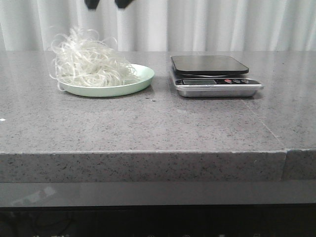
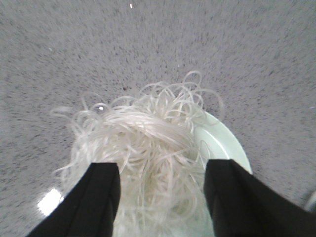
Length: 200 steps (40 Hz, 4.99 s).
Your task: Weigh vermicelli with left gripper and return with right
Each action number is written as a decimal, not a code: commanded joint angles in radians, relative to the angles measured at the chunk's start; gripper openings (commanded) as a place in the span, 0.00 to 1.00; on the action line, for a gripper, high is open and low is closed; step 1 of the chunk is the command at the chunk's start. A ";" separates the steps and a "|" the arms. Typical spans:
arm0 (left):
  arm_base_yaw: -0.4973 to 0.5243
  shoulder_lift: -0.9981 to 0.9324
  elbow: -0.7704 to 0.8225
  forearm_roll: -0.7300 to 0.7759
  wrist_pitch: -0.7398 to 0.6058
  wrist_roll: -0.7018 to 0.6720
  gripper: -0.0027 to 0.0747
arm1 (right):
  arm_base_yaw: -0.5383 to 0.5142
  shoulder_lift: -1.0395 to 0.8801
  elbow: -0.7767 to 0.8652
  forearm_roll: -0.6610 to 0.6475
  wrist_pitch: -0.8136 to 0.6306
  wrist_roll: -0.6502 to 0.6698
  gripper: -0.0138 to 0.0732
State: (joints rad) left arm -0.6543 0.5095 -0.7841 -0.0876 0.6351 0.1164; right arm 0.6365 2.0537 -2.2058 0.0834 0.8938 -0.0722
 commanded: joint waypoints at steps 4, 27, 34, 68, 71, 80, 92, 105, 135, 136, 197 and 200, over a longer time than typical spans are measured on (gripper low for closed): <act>-0.003 0.005 -0.026 -0.013 -0.068 -0.007 0.23 | -0.007 -0.183 -0.033 -0.008 0.064 -0.004 0.73; -0.003 0.005 -0.026 -0.013 -0.068 -0.007 0.23 | -0.007 -0.766 0.624 -0.093 -0.130 0.088 0.73; -0.003 0.005 -0.026 -0.013 -0.066 -0.007 0.23 | -0.019 -0.985 0.888 -0.093 -0.194 0.098 0.73; -0.003 0.005 -0.026 -0.014 -0.066 -0.007 0.23 | -0.078 -1.526 1.342 -0.091 -0.062 0.099 0.73; -0.003 0.005 -0.026 -0.014 -0.066 -0.007 0.23 | -0.078 -1.526 1.342 -0.091 -0.062 0.099 0.70; -0.003 0.005 -0.026 -0.014 -0.066 -0.007 0.23 | -0.078 -1.526 1.342 -0.091 -0.062 0.099 0.37; -0.003 0.005 -0.026 -0.014 -0.066 -0.007 0.23 | -0.078 -1.526 1.342 -0.090 -0.059 0.099 0.36; -0.003 0.005 -0.026 -0.014 -0.066 -0.007 0.23 | -0.078 -1.526 1.342 -0.090 -0.059 0.099 0.36; 0.438 -0.285 0.454 -0.012 -0.444 -0.007 0.23 | -0.078 -1.526 1.342 -0.090 -0.059 0.099 0.36; 0.447 -0.297 0.475 -0.015 -0.454 -0.007 0.23 | -0.078 -1.526 1.342 -0.090 -0.059 0.099 0.36; 0.586 -0.538 0.827 0.112 -0.696 -0.191 0.23 | -0.078 -1.526 1.342 -0.090 -0.058 0.099 0.36; 0.586 -0.538 0.827 0.112 -0.699 -0.181 0.23 | -0.078 -1.526 1.342 -0.090 -0.058 0.099 0.36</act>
State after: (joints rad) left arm -0.0585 -0.0048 0.0036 0.0377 0.0259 -0.0757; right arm 0.5608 0.5222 -0.8395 0.0000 0.9006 0.0258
